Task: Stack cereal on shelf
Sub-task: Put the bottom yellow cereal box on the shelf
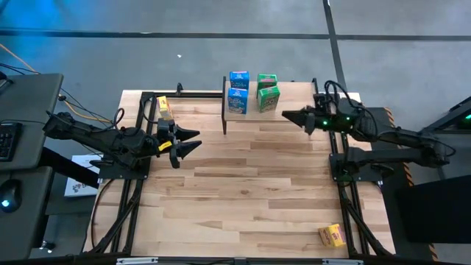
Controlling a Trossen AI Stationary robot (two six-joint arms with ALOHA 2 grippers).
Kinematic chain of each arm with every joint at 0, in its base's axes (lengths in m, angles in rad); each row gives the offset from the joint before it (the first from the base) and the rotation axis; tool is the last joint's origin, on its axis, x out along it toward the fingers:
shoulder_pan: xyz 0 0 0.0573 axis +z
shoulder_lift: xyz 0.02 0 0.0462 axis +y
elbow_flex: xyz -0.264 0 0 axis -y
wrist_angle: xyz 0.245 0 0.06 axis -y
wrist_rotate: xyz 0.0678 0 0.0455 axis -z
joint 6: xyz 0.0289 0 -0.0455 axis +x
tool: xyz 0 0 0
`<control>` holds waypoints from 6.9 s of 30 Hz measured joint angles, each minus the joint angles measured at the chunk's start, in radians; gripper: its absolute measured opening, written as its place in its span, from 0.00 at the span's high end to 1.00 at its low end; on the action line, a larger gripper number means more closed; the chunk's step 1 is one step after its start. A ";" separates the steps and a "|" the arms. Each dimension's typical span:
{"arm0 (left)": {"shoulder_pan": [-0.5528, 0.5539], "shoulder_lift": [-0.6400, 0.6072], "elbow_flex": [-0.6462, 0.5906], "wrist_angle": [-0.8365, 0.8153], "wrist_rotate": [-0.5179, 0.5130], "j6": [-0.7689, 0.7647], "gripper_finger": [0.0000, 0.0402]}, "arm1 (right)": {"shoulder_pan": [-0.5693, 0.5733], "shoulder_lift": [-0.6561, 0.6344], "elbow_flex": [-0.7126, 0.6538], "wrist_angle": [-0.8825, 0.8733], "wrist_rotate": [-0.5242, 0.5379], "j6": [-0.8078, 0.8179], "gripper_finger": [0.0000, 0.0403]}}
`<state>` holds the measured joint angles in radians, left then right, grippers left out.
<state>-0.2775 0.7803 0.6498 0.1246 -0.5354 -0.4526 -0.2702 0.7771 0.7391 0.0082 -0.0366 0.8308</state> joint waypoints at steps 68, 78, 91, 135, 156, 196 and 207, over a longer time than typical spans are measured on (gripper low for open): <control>0.000 0.000 0.000 -0.002 0.001 0.011 0.45 | 1.227 0.774 0.470 -1.090 -0.269 1.467 0.08; 0.000 0.000 0.000 -0.035 0.001 0.011 0.45 | 1.227 0.861 0.470 -1.088 -0.313 1.415 0.09; 0.000 0.000 0.000 -0.053 0.001 0.011 0.45 | 1.227 0.871 0.470 -1.113 -0.313 1.413 0.33; 0.031 0.000 0.000 -0.053 -0.003 0.010 0.45 | 0.625 0.167 0.469 -1.029 0.321 0.617 0.65; 0.031 0.000 0.000 -0.045 -0.003 -0.018 0.45 | -0.120 0.497 1.137 -1.581 0.400 -0.002 0.65; 0.030 0.000 0.000 -0.047 -0.002 -0.018 0.45 | -0.516 0.895 1.144 -1.578 0.055 -0.301 0.65; 0.031 0.000 0.000 -0.050 0.000 -0.018 0.45 | -0.516 0.896 1.144 -1.580 0.108 -0.300 0.65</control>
<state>-0.2470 0.7807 0.6502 0.0742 -0.5358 -0.4706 -0.7860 1.6733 1.8835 -1.5723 0.0718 0.5304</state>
